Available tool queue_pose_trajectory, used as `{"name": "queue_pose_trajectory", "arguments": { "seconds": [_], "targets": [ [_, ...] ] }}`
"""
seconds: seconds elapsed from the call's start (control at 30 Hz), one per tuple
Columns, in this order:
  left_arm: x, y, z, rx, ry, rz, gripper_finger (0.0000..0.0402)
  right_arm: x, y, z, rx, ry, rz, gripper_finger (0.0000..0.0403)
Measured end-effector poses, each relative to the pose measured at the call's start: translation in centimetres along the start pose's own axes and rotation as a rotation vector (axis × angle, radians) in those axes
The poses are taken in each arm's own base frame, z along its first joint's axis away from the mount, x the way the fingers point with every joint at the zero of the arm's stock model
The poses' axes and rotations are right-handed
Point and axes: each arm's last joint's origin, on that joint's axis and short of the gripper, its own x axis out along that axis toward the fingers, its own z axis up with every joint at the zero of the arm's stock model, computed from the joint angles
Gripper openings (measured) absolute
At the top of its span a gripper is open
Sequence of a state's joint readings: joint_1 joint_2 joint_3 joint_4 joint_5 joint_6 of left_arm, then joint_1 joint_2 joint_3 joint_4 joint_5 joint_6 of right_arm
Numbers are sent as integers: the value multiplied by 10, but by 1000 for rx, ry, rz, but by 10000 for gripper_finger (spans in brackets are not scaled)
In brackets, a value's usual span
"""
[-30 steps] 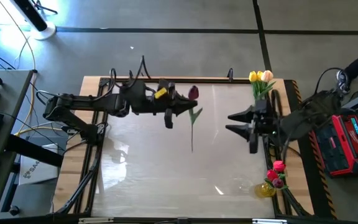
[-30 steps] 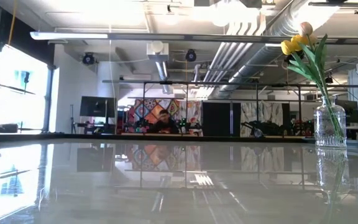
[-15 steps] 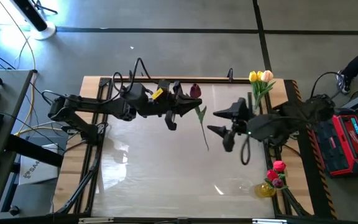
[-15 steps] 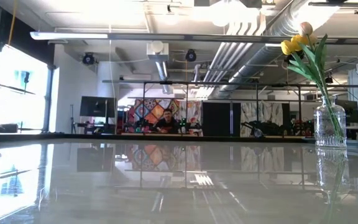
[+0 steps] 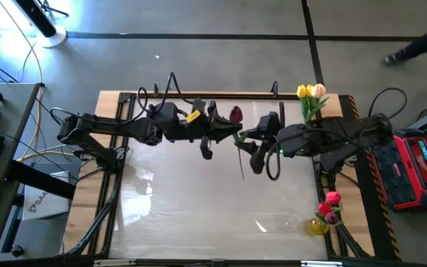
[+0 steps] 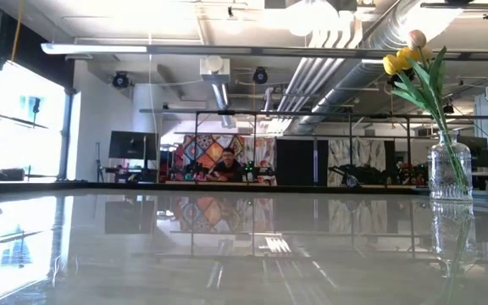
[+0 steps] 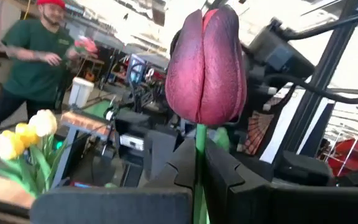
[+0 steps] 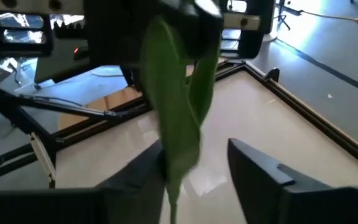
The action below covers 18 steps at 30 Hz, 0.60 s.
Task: Sort flowers into vase by color
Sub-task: Put the dark red tulip into the yellow vase
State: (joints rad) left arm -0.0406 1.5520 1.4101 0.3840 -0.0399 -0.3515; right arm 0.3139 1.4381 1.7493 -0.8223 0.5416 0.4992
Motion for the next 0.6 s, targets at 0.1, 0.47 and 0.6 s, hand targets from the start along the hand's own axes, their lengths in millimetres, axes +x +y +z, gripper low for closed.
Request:
{"name": "queue_pose_trajectory", "arguments": {
  "seconds": [0.1, 0.47, 0.6],
  "targets": [
    [0, 1, -1, -9, 11, 8, 0, 1, 2, 1, 6, 1, 26, 108],
    [-1, 3, -6, 2, 69, 51, 16, 6, 2, -5, 47, 47, 8, 7],
    [-3, 6, -12, 13, 129, 95, 52, -4, -6, -13, 71, 57, -138, 4]
  ]
}}
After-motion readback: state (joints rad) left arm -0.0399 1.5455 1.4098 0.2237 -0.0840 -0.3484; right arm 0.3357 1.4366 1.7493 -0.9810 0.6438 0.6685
